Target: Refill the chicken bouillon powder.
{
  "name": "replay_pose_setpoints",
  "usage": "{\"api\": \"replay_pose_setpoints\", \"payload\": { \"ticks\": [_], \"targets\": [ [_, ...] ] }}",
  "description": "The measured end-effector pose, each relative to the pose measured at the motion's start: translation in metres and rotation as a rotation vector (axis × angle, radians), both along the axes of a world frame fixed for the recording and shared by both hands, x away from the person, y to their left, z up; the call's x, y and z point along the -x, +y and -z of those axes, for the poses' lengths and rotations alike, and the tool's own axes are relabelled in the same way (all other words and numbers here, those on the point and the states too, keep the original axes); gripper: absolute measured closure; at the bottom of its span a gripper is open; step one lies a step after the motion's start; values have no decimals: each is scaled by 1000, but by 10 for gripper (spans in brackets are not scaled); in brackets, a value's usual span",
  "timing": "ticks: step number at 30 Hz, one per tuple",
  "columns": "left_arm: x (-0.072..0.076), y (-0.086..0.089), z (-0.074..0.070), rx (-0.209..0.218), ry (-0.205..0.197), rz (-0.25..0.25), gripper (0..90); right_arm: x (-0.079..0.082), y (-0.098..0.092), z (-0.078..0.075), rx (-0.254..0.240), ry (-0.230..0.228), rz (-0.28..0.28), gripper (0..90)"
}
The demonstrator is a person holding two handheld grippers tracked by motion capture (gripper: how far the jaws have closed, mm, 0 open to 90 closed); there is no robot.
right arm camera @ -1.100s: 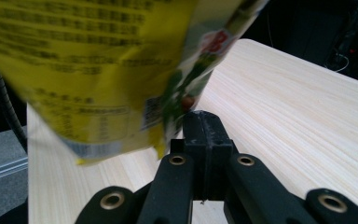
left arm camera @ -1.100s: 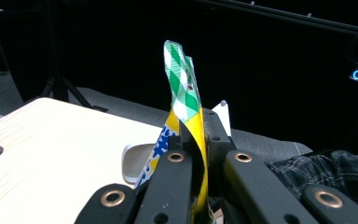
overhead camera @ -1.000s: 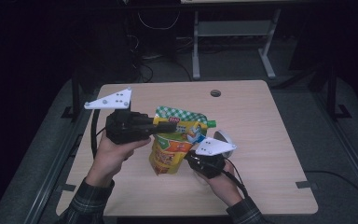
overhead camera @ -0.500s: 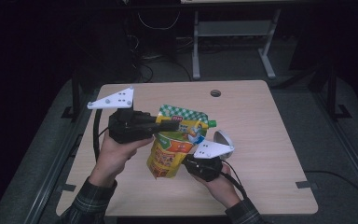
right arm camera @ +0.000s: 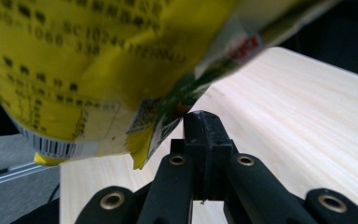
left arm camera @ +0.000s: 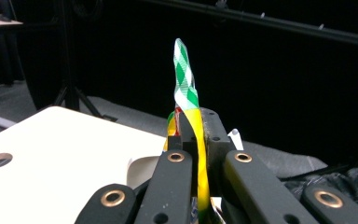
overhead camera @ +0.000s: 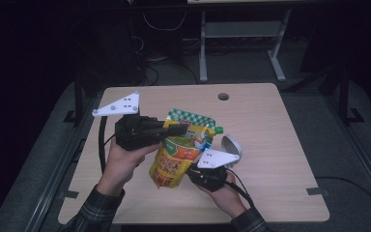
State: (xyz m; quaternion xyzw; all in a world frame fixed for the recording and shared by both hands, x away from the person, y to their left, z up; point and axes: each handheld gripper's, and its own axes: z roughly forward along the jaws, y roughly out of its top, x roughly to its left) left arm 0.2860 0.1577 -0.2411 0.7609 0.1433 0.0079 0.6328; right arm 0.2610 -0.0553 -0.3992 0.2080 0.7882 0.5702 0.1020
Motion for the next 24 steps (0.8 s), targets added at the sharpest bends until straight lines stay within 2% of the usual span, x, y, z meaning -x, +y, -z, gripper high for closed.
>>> {"api": "replay_pose_setpoints", "payload": {
  "ticks": [5, 10, 14, 24],
  "targets": [
    [-3, -5, 3, -15, 6, -3, 900, 2, 5, 3, -1, -7, -21, 900],
    [-9, -9, 7, -30, 21, -9, 900, 3, 8, 6, 6, 13, -33, 900],
    [-13, -12, 10, -28, 33, -12, 900, 3, 9, 8, 6, 8, -50, 900],
    [-19, -28, 15, -67, 45, -23, 900, 6, 7, 10, -21, 8, -89, 900]
  ]
}}
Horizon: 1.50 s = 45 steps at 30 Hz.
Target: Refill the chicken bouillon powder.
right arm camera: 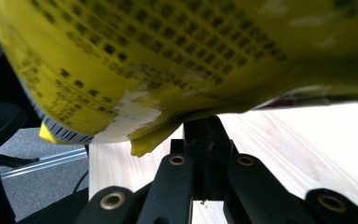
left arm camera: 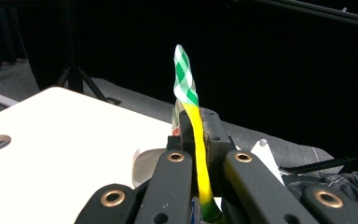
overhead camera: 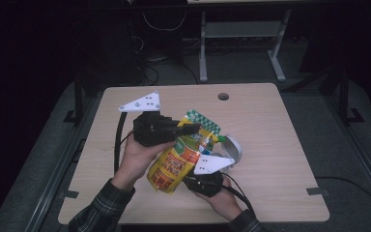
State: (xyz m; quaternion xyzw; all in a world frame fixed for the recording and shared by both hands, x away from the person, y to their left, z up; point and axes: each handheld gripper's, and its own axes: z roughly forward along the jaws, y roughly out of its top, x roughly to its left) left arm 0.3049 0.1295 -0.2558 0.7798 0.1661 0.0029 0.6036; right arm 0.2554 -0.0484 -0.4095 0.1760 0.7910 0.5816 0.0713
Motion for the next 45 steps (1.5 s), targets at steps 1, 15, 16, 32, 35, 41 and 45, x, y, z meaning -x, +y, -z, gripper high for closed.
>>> {"api": "replay_pose_setpoints", "payload": {
  "ticks": [1, 15, 16, 32, 35, 41, 45],
  "targets": [
    [-1, -2, 1, -4, 2, 0, 900, 0, 0, 0, 1, 2, 0, 900],
    [-6, -21, 9, -85, 41, -3, 900, 6, 3, 4, -4, -9, -33, 900],
    [-6, -22, 9, -91, 44, -7, 900, 6, 3, 4, -2, -9, -34, 900],
    [-17, -30, 24, -183, 101, -29, 900, 8, 13, 13, 5, 10, -49, 900],
    [-20, -31, 27, -203, 113, -20, 900, 8, 14, 14, 5, 13, -53, 900],
    [-23, -33, 30, -225, 131, -22, 900, 9, 17, 17, -3, 23, -54, 900],
    [-27, -34, 31, -243, 137, -30, 900, 9, 18, 17, -10, 23, -51, 900]
  ]
}}
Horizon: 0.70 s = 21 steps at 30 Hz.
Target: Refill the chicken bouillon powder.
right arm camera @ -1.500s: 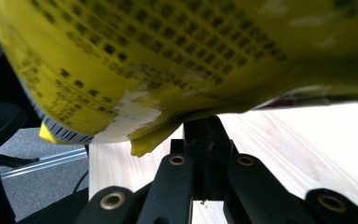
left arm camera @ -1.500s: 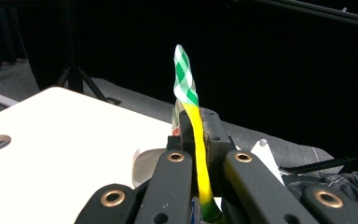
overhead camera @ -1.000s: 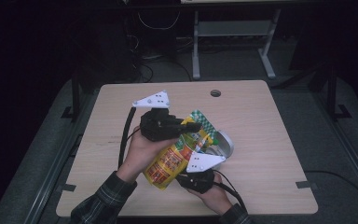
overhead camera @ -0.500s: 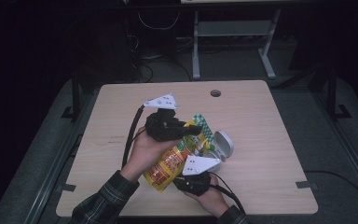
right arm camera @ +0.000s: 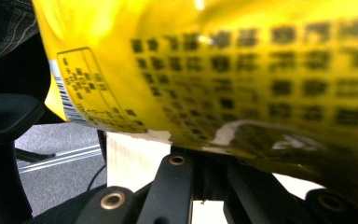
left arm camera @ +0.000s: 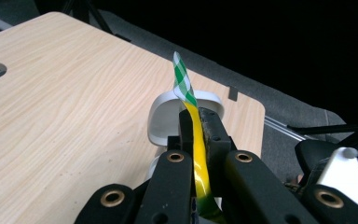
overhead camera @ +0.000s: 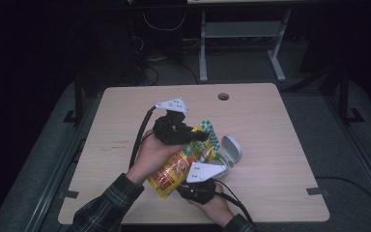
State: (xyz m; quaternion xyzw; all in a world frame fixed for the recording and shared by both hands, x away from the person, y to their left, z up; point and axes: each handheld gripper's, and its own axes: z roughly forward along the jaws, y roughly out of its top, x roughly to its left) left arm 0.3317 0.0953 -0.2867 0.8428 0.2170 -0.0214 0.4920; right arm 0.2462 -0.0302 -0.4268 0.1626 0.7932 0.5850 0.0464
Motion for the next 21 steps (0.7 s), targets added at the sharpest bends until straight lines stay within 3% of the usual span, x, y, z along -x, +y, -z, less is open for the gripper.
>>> {"api": "replay_pose_setpoints", "payload": {
  "ticks": [7, 13, 21],
  "targets": [
    [-8, -5, 2, -31, 17, -1, 900, 0, 0, -2, 5, 2, -1, 900],
    [-13, -12, 6, -84, 20, 24, 900, 0, -2, -2, 10, -8, -4, 900],
    [-13, -16, 5, -98, 26, 19, 900, 0, -2, -2, -3, -7, -8, 900]
  ]
}}
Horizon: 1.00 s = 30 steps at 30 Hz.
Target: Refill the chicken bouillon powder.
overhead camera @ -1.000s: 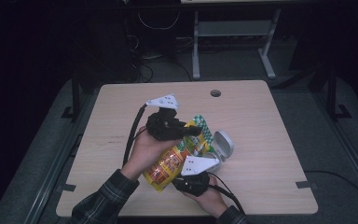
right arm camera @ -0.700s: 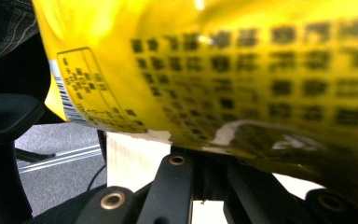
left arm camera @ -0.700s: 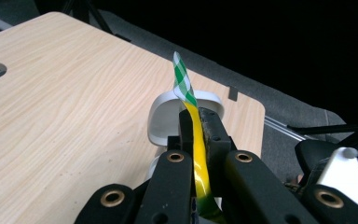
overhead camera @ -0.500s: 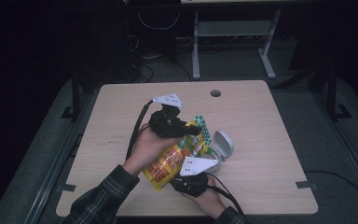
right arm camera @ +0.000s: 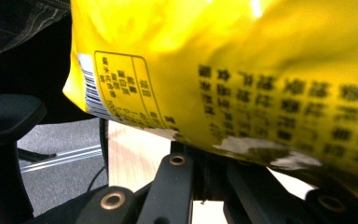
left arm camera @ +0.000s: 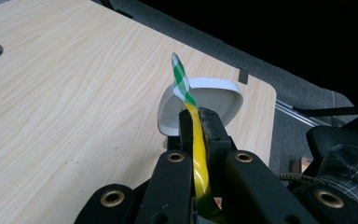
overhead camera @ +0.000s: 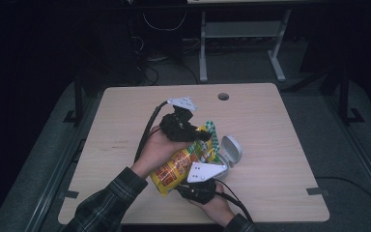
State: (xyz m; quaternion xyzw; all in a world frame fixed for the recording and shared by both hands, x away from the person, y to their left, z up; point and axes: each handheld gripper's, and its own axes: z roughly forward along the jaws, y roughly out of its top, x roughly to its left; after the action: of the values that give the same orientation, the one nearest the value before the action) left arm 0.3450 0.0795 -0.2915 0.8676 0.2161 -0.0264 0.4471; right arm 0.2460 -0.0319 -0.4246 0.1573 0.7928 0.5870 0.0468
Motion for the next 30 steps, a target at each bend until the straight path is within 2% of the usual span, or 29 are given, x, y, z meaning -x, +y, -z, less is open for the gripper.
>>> {"api": "replay_pose_setpoints", "payload": {
  "ticks": [13, 30],
  "targets": [
    [-4, -8, -2, -69, 10, 7, 900, 0, 1, -1, -35, 1, -13, 900],
    [-3, -17, -3, -133, 11, 1, 899, 4, 1, -4, -47, -14, -18, 900]
  ]
}}
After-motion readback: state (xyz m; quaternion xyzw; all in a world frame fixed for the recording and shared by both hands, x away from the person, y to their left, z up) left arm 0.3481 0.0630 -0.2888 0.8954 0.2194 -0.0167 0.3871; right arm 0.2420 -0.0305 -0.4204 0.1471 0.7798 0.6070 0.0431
